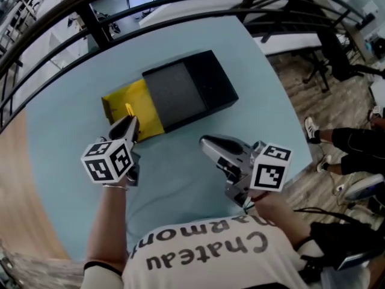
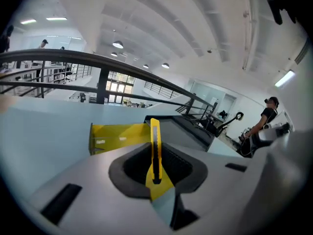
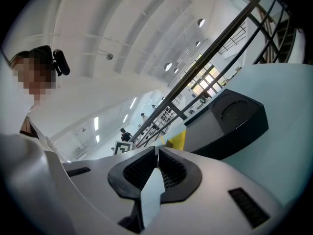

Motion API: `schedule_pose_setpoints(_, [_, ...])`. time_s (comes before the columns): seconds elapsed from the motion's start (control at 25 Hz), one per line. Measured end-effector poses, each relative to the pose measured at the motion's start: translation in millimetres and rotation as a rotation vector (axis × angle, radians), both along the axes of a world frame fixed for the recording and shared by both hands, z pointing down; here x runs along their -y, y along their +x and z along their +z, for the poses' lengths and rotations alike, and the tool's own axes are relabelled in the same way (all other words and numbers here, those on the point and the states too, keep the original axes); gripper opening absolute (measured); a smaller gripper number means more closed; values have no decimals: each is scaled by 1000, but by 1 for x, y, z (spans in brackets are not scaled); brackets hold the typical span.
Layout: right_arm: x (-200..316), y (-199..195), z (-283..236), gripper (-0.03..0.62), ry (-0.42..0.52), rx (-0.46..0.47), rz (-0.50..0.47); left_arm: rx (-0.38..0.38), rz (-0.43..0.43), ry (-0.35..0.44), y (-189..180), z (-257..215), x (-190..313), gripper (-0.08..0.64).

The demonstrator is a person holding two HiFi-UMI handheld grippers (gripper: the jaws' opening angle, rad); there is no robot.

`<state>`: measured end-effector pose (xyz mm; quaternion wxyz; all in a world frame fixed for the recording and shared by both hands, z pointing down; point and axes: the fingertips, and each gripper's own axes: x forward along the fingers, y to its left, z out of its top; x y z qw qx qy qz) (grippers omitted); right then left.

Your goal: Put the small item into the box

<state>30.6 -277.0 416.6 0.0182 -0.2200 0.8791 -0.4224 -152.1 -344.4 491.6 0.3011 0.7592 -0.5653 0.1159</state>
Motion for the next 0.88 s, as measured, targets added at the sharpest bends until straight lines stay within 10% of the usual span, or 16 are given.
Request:
schedule_pose_setpoints(0.2, [0,1,5,48,-14,0,-2,147,92,-104,6,19,0,61])
schedule_pose_setpoints(0.88, [-2,2,13,48,-41,9,1,247,219,-307,10,56,-8,61])
